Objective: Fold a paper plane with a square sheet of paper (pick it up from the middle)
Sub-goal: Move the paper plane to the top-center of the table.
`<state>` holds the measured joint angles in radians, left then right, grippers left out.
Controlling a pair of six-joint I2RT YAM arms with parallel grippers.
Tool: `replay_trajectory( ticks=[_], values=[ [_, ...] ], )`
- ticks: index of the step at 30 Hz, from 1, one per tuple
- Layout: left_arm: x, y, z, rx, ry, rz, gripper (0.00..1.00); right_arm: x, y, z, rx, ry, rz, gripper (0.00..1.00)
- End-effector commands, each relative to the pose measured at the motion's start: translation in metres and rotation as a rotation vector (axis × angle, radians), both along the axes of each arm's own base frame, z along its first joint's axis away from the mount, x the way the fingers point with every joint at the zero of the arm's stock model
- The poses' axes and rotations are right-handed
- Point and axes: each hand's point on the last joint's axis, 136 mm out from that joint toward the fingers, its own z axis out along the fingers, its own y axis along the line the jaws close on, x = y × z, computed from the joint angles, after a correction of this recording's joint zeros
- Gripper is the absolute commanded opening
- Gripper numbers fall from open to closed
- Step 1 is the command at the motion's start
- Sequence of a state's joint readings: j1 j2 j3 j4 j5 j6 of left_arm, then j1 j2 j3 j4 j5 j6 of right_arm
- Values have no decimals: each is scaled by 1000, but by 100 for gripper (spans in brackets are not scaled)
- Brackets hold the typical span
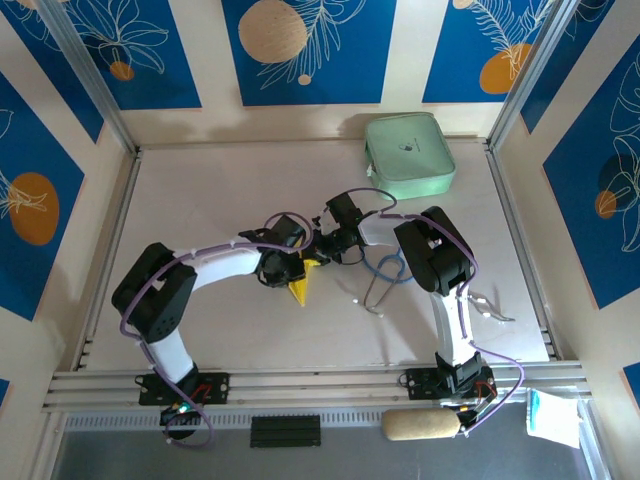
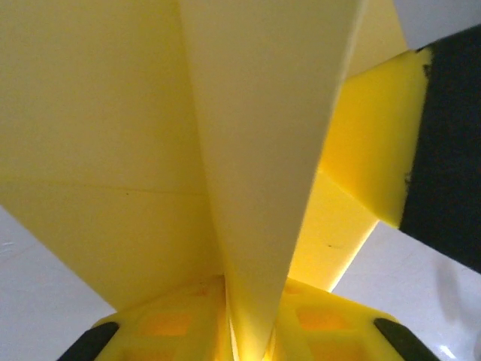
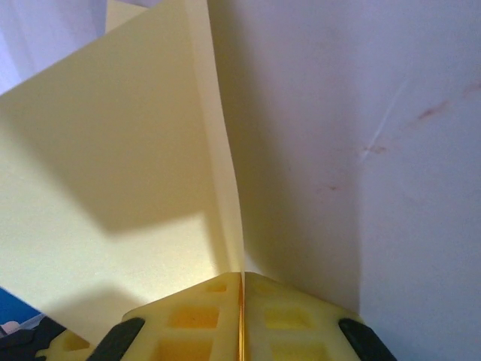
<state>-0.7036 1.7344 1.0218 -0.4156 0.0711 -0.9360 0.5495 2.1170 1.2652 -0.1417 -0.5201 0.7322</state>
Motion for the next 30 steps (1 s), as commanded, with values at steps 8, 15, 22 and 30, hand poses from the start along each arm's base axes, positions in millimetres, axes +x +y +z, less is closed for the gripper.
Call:
replay_trajectory(
  ticks=[8, 15, 22, 30],
  values=[
    [1, 8, 9, 70, -7, 1, 8, 10, -14, 37, -46, -31, -69, 34],
    [23, 17, 26, 117, -58, -52, 5, 36, -76, 75, -194, -190, -238, 51],
    [73, 22, 34, 189, -82, -130, 4, 45, -134, 107, -304, -339, -372, 58],
    [127, 16, 23, 233, -83, -183, 3, 39, -151, 108, -293, -317, -419, 58]
  ],
)
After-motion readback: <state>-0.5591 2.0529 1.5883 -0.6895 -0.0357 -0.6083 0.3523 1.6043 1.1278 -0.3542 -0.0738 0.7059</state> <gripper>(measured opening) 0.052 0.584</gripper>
